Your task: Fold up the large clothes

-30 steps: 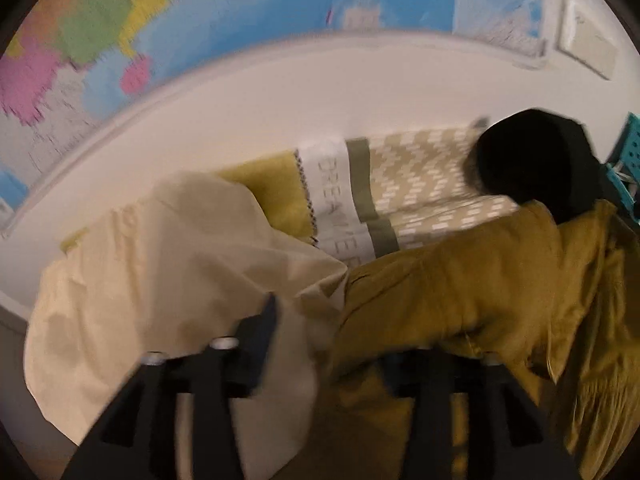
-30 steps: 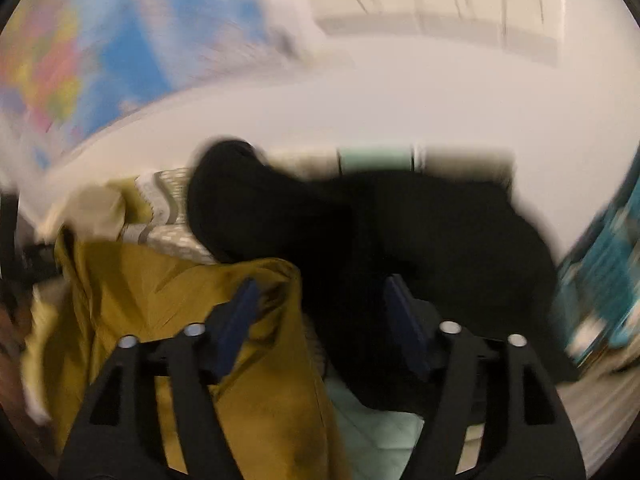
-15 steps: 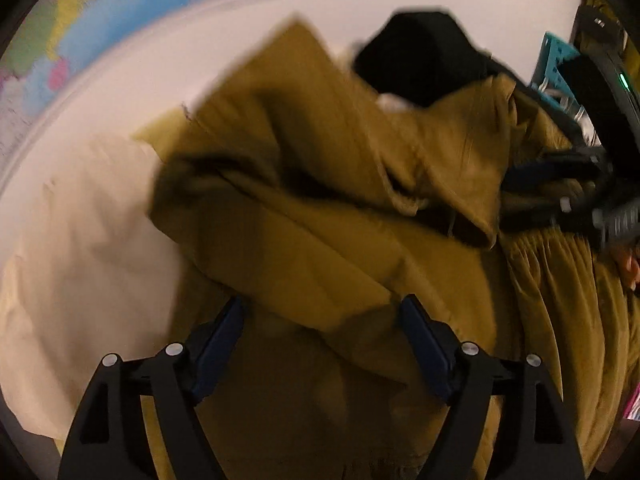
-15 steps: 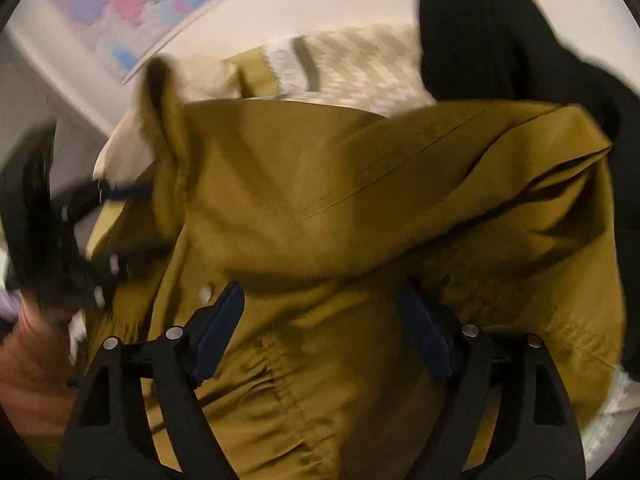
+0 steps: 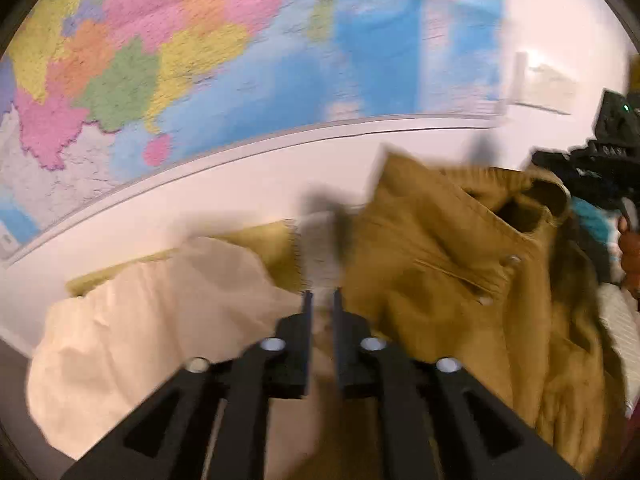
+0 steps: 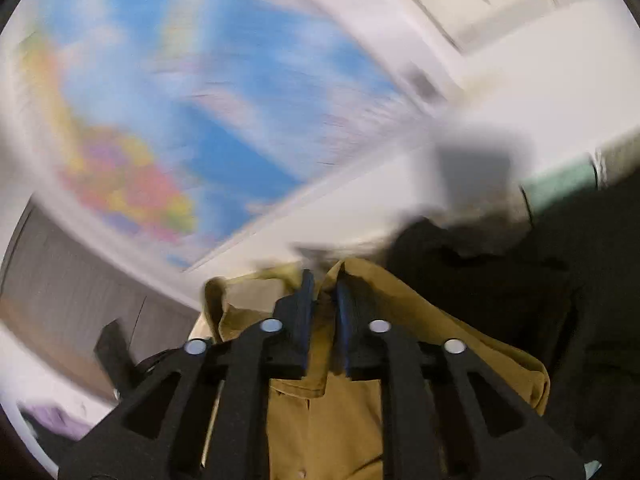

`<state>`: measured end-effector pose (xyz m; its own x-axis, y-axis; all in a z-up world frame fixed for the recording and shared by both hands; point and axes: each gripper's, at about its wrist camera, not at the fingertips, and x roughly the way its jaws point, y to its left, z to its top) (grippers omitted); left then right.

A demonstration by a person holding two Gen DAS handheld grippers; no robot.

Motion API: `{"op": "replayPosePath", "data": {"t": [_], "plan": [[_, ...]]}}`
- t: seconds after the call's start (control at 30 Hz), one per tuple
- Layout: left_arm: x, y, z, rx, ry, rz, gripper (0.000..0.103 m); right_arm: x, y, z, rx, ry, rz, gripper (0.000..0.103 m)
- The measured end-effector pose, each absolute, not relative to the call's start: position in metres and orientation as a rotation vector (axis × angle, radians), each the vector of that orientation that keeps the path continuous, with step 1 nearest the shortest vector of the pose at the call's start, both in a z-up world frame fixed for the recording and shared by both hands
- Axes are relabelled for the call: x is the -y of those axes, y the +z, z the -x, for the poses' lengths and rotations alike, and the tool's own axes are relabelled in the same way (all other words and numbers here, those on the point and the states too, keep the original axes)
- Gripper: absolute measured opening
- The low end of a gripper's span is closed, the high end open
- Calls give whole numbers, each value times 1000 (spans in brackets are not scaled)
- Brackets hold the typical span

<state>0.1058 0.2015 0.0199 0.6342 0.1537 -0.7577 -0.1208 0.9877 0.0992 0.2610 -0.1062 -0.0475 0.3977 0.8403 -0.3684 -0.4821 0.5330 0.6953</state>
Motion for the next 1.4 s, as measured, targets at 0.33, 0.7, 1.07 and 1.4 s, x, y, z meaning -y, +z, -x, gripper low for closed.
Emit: {"op": "replayPosePath", "data": {"t": [0.33, 0.7, 1.07, 1.4], "plan": [[-177, -14, -47, -927, 12, -78, 69, 115, -33, -177, -627, 841, -199, 86], [-139, -55, 52, -1004, -274, 1, 84, 160, -142, -24, -853, 960, -55, 90], [-127, -61, 61, -1045, -215, -45, 5, 151, -162, -21, -797, 997, -229, 1], [-241, -19, 62, -947, 446, -230, 57, 230, -112, -19, -636, 859, -313, 49]]}}
